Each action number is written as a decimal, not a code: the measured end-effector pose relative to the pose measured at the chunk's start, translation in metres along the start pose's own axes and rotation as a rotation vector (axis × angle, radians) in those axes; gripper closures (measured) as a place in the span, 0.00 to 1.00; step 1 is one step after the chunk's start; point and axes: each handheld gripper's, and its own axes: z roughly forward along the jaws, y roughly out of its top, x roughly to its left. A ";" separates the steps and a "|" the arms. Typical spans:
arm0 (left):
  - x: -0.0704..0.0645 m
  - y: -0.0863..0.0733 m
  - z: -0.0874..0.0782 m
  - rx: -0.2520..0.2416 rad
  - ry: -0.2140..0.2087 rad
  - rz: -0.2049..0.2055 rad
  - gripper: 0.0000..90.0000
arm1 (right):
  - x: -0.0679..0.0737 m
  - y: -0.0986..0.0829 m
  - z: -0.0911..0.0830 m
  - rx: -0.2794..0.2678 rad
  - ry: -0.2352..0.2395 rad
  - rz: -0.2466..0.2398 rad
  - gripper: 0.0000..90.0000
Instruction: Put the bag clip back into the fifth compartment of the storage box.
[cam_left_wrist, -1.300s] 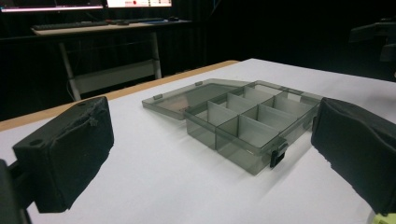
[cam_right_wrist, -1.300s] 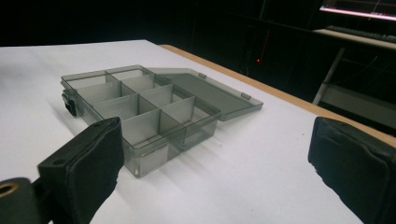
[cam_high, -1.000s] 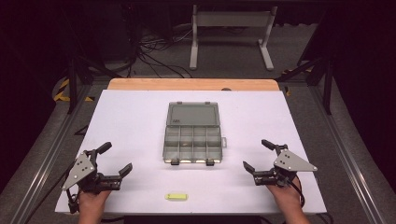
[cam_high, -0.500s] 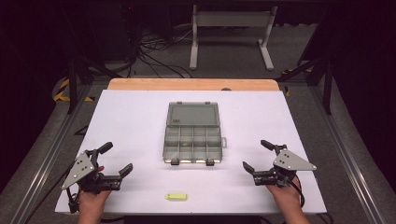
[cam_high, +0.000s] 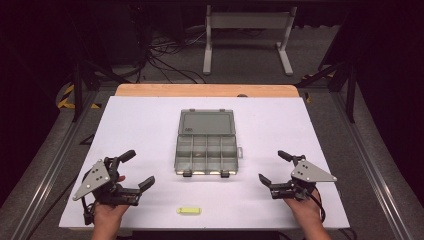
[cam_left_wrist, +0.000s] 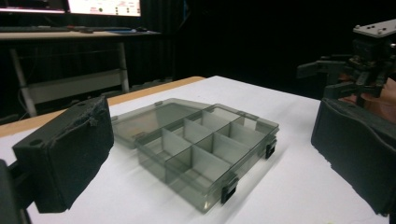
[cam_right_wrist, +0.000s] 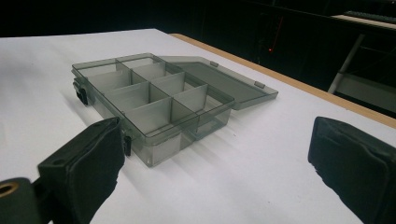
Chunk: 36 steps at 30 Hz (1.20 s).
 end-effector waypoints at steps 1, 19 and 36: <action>-0.003 0.002 0.005 0.013 -0.015 0.010 0.00 | 0.000 0.000 0.000 0.000 0.001 0.001 0.05; -0.033 0.007 0.037 0.071 -0.114 0.096 0.00 | 0.001 -0.001 0.003 0.010 0.021 -0.001 0.05; -0.038 0.009 0.038 0.111 -0.211 0.040 0.01 | 0.001 -0.001 0.003 0.012 0.035 0.002 0.05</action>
